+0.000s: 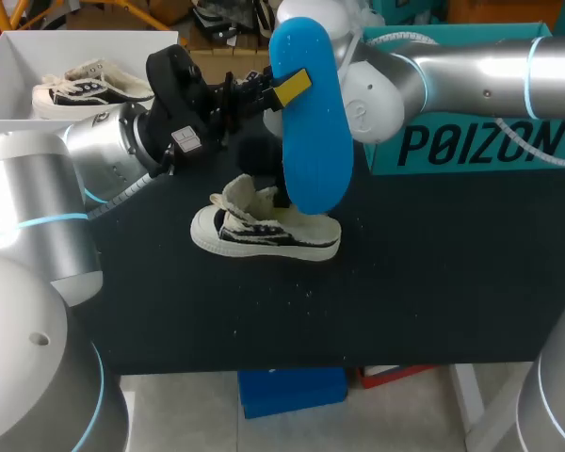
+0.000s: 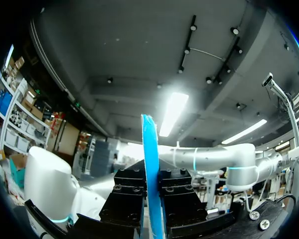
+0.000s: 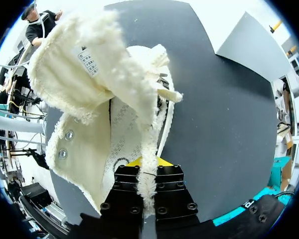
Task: Take the shoe out of the shoebox, open the shoe tongue, remove and reinsert the insole, then place the shoe into the shoebox
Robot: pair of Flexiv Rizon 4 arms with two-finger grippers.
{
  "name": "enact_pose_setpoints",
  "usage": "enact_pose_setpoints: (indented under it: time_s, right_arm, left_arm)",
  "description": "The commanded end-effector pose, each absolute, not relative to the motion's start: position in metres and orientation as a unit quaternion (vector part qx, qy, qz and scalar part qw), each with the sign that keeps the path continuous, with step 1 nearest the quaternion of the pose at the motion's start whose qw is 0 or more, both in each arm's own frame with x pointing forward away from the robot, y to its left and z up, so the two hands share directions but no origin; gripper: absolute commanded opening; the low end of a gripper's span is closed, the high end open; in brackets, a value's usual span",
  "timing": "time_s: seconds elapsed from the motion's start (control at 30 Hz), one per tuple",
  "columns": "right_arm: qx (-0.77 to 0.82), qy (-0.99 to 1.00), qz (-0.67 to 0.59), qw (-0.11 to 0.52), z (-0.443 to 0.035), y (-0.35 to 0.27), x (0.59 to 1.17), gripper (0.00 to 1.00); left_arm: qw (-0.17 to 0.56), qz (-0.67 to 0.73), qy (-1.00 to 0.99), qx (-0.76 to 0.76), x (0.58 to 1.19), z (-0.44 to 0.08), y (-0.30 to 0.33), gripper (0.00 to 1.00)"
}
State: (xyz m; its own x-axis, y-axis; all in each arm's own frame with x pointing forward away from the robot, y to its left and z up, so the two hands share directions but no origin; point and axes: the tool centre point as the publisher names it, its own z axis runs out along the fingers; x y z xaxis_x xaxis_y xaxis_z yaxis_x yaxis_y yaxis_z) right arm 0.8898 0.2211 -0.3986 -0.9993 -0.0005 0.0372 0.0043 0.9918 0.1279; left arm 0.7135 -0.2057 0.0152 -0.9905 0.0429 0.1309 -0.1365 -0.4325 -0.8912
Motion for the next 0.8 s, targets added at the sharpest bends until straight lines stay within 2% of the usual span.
enact_pose_setpoints:
  time_s: [0.03,0.23,0.43,0.63,0.8]
  right_arm:
    - [-0.109,-0.993,-0.035,-0.002,-0.349,0.197,0.885,0.0]
    - [-0.288,-0.957,-0.018,-0.006,-0.317,0.164,0.891,0.0]
    - [-0.501,-0.865,-0.017,0.0,-0.311,0.152,0.89,0.0]
    - [-0.645,-0.764,-0.015,-0.006,-0.312,0.157,0.881,0.0]
    - [-0.7,-0.714,-0.018,-0.019,-0.308,0.165,0.876,0.0]
  left_arm:
    - [0.051,0.846,-0.53,0.045,0.713,0.015,-0.207,0.0]
    - [0.051,0.846,-0.53,0.045,0.713,0.015,-0.207,0.0]
    - [0.051,0.846,-0.53,0.045,0.713,0.015,-0.207,0.0]
    - [0.051,0.846,-0.53,0.045,0.713,0.015,-0.207,0.0]
    - [0.051,0.846,-0.53,0.045,0.713,0.015,-0.207,0.0]
